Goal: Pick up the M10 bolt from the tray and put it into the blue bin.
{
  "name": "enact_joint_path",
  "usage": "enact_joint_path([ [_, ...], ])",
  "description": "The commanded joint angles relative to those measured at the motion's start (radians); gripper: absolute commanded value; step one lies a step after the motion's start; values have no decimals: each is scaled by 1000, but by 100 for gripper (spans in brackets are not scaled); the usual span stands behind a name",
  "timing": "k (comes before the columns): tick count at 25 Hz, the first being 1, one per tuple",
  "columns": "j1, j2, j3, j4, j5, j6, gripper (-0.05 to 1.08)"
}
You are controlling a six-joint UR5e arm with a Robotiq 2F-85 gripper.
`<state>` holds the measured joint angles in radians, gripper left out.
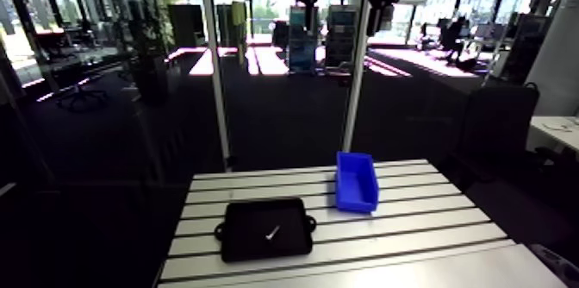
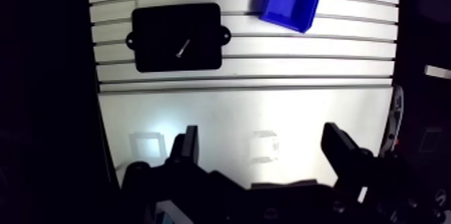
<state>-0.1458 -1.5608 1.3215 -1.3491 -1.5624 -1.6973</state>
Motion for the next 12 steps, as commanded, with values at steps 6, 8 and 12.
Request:
enact_joint_path([
  [6,-2,-8,-2,-28,-21,23,1],
  [8,-2,-8,-3,-28,-21,23,1],
  [12,-2,-8,-3,-28,-20,23,1],
])
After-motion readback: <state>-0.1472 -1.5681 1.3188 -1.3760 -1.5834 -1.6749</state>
